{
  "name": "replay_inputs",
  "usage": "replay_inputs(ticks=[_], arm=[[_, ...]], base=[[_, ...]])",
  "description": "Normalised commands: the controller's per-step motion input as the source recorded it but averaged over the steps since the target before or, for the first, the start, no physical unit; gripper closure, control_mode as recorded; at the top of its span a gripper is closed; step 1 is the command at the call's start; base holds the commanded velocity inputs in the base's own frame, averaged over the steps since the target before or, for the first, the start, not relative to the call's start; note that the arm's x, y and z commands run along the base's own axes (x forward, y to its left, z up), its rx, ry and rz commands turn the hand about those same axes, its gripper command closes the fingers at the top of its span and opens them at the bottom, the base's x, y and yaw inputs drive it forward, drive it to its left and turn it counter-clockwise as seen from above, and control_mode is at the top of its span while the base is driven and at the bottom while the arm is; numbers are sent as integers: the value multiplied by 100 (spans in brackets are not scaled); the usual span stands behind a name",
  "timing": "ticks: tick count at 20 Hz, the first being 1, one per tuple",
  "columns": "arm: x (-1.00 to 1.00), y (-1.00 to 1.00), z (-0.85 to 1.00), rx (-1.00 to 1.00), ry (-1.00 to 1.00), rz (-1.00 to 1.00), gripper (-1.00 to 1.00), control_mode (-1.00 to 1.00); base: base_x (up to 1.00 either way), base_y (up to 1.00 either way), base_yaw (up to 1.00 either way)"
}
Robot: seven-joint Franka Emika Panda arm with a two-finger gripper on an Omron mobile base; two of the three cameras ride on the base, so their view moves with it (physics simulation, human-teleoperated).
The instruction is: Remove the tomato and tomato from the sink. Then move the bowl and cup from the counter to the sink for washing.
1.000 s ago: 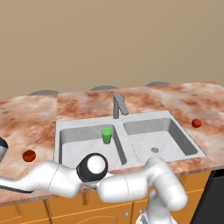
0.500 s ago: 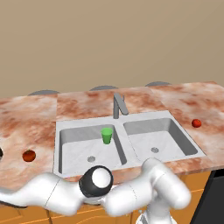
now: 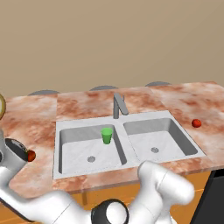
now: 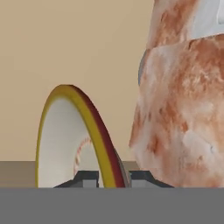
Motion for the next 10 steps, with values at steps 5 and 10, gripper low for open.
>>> replay_inputs(ticks=[5,10], arm=[[1,-49,-6,47,0,-3,100,-100],[8,-39,0,35,5,-10,100,-100]], base=[[0,0,0],[0,0,0]])
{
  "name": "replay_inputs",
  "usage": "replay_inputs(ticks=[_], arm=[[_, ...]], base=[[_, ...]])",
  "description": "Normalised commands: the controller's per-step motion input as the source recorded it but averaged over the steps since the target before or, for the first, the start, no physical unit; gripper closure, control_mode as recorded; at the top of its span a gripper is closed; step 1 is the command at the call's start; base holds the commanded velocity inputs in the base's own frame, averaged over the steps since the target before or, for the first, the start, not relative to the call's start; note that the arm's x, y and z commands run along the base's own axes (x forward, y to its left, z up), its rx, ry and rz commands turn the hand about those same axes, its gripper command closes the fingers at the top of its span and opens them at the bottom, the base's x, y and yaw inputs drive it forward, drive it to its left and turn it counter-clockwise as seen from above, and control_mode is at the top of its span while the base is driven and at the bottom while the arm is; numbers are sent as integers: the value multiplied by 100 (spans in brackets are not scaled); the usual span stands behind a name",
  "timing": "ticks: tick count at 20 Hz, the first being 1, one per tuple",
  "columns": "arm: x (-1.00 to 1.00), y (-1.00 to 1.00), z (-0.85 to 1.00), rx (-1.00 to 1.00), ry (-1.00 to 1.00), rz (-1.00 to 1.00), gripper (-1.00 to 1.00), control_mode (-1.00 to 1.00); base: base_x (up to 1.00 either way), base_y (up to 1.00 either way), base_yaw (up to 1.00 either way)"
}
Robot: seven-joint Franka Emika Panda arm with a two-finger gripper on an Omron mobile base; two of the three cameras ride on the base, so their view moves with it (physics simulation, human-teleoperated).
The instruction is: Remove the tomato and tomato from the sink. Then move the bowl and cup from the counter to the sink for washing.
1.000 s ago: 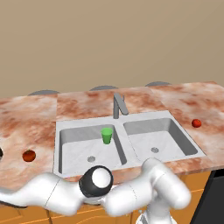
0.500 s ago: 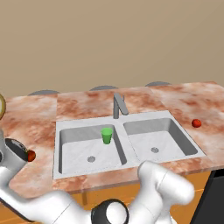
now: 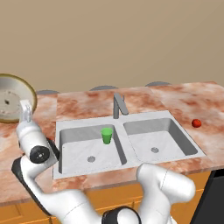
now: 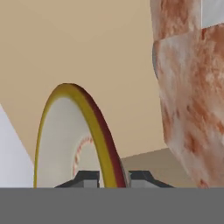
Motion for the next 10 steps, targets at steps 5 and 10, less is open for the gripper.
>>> replay_inputs(ticks=[5,10], arm=[[11,-25,-3,29,16,-15,100,-100],[13,-7,-2,17,24,-18,100,-100]], base=[[0,0,0],[0,0,0]])
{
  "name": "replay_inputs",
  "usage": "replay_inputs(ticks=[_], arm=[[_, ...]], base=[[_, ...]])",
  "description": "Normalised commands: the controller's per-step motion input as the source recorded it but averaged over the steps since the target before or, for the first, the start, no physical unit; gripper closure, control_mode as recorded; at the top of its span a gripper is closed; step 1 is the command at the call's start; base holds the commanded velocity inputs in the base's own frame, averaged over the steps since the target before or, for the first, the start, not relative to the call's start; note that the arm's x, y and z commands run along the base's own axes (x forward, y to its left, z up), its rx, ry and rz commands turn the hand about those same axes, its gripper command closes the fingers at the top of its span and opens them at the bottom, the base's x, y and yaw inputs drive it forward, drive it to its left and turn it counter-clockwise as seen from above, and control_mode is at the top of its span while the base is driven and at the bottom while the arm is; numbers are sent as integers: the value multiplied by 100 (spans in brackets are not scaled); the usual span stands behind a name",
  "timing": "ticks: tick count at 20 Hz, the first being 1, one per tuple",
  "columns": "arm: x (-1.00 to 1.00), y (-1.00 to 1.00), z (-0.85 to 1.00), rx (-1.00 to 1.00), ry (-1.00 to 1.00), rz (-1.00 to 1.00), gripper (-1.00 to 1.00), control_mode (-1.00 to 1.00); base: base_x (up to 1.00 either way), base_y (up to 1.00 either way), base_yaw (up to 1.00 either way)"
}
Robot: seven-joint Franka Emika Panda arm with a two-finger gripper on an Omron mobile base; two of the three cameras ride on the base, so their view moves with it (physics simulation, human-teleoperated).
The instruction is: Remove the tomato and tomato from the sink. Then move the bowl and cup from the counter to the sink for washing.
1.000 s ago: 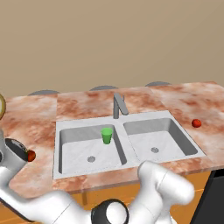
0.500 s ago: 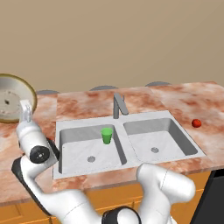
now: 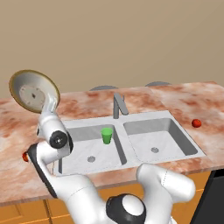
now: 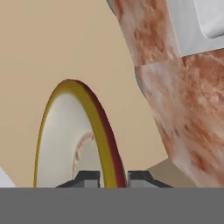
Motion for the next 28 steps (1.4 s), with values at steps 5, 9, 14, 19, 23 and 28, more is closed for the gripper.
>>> replay_inputs(ticks=[5,9,14,19,23,28], arm=[[1,-6,4,10,29,-17,100,-100],[0,-2,2,7,27,-16,100,-100],[0,0,0,2,19,-14,100,-100],[0,0,-3,1,15,-13,100,-100],[-6,0,-5,0,14,-11,100,-100],[-9,0,-6,0,12,-11,100,-100]], base=[[0,0,0],[0,0,0],[0,0,0],[0,0,0],[0,0,0],[0,0,0]])
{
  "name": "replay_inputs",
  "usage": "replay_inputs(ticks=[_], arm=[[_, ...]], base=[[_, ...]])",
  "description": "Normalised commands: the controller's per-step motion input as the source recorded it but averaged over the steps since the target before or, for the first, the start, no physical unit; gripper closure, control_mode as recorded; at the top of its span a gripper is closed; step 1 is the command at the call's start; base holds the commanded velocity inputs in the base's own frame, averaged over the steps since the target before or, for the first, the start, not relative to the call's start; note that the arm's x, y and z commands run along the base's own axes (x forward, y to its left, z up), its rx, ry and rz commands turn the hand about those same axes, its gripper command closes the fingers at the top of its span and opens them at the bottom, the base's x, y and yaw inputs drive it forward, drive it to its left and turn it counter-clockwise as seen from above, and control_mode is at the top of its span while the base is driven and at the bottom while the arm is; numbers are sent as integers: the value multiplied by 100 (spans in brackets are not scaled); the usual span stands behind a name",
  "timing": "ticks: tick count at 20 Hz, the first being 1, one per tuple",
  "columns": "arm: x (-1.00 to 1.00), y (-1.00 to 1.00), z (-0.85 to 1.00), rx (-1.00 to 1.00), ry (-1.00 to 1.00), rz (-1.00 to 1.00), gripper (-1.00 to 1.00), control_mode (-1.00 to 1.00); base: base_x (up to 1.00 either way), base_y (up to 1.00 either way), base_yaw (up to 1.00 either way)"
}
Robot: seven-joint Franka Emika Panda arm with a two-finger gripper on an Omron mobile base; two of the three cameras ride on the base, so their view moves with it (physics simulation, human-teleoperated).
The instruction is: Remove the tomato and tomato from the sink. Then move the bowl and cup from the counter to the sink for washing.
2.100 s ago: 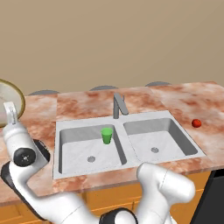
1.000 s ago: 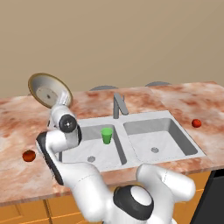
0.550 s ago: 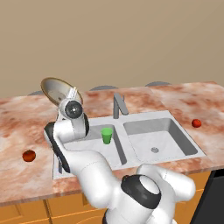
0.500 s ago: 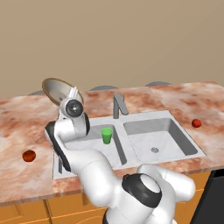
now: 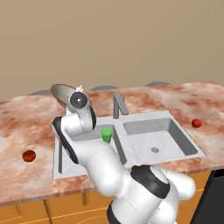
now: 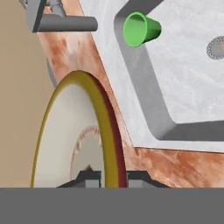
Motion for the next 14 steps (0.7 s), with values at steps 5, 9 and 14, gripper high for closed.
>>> replay_inputs(ticks=[5,9,14], arm=[[-5,6,-13,0,10,-10,100,-100],[-6,16,-17,0,5,-6,100,-100],[-12,13,-18,0,2,-6,100,-100]], base=[[0,0,0],[0,0,0],[0,0,0]])
